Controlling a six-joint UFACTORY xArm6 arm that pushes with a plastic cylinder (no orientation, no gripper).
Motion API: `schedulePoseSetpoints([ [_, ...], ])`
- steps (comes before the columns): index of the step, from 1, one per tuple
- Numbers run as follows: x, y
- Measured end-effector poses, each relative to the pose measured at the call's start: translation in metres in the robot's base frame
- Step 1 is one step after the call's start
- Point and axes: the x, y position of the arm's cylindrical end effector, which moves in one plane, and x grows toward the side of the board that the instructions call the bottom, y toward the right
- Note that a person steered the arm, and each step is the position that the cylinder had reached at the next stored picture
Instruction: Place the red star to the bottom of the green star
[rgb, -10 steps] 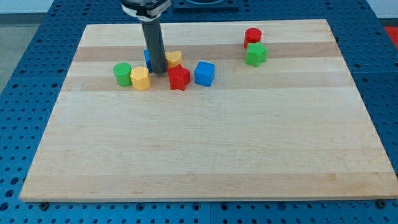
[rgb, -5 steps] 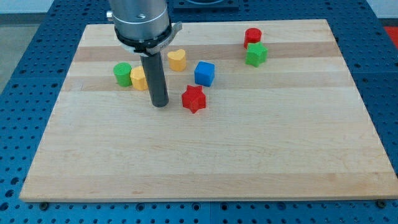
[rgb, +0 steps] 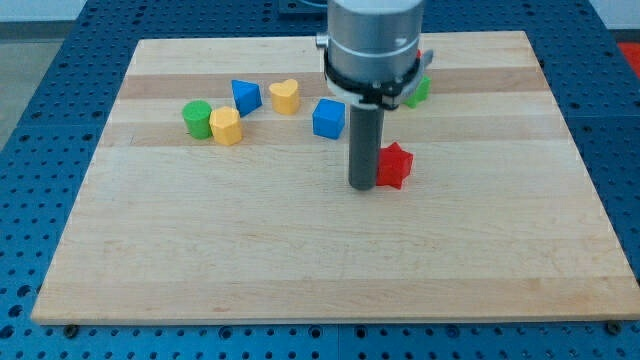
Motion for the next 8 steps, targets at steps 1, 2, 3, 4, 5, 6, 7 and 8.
schedulePoseSetpoints([
  [1,0.008,0.016],
  [2,-0.001,0.031],
  [3,-0.012,0.041],
  [4,-0.031,0.042],
  [5,-0.048,0.042],
  [6,-0.048,0.020],
  [7,-0.058,0.017],
  [8,-0.066,0.023],
])
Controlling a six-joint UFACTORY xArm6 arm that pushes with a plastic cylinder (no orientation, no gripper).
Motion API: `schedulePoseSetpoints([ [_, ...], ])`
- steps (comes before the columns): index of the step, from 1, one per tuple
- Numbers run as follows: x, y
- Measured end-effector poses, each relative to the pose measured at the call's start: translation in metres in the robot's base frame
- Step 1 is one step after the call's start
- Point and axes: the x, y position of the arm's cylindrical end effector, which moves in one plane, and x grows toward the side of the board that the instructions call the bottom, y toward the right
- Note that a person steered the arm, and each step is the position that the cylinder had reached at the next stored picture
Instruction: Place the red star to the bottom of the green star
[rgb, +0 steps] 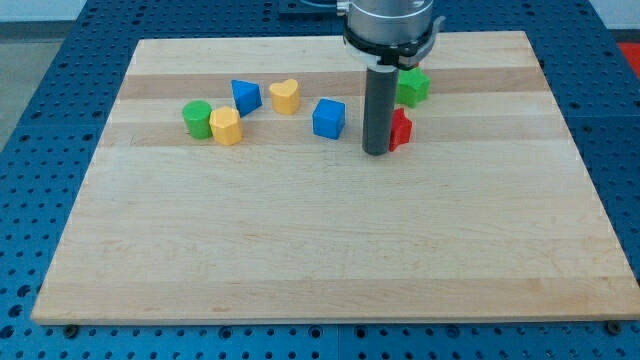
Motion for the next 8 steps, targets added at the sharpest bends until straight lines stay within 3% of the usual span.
schedulePoseSetpoints([
  [5,-0.028,-0.012],
  [8,-0.036,0.016],
])
